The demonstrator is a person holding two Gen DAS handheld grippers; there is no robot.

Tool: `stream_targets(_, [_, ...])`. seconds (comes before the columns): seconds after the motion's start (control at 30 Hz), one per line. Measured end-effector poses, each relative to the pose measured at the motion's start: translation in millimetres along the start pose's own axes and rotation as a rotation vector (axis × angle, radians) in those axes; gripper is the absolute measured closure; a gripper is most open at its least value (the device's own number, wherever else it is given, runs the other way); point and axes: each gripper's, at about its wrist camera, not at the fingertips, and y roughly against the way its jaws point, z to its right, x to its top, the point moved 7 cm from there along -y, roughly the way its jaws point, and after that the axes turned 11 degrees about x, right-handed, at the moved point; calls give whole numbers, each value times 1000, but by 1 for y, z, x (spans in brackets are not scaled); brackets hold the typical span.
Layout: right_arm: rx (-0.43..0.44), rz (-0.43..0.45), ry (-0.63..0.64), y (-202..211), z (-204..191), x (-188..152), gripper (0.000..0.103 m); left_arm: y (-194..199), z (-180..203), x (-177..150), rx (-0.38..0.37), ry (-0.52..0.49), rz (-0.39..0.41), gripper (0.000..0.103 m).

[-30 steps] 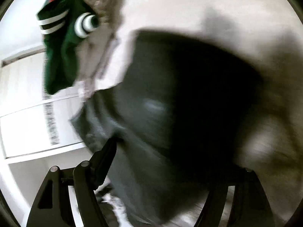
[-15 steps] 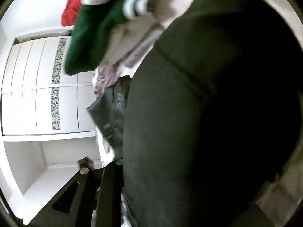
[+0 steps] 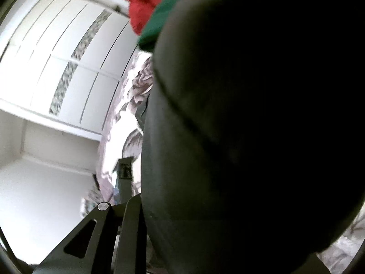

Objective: Fold large clothes

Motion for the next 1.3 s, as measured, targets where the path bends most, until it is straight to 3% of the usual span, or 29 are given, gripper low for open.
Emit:
stream_targets(0.17, [-76,-68,233,-36,-78,-30,83,78,-105,-32,27,174,106,0])
stream_targets(0.37, [-132,-282,544,-132,-159,-121,82,127,-238,-100,167,358,85,0])
stream_targets(0.53, [-221,-516,710,-221,-165,-230,79,125,-287,-158,275,387,6,0])
stream_targets(0.6, [-242,-581,733,-237,-157,-247,69,124,-294,-170,277,412,-13,0])
stream_targets(0.63, [-231,-610,737,-243,-167,-258,59,123,-294,-173,270,425,-16,0])
stream_targets(0.7, [-192,-642,737,-242,-183,-256,52,126,-293,-175,255,440,-15,0])
stream_targets(0.77, [-29,-709,640,-230,-204,-249,29,130,-283,-166,215,445,-3,0])
stream_targets(0.9, [138,-747,460,-181,-203,-211,20,151,-267,-142,151,415,48,0])
stream_targets(1.03, [300,-719,76,-138,-171,-157,20,162,-247,-115,92,391,95,0])
stream_targets(1.1, [273,-665,44,-138,-162,-132,20,163,-235,-107,69,373,104,0])
stream_targets(1.13, [240,-630,32,-123,-138,-120,20,161,-227,-103,57,363,109,0])
stream_targets(1.23, [45,-534,-74,-143,-77,-75,20,148,-207,-94,26,343,107,0])
stream_targets(1.3, [32,-504,-114,-160,-58,-86,33,131,-193,-90,30,313,87,0])
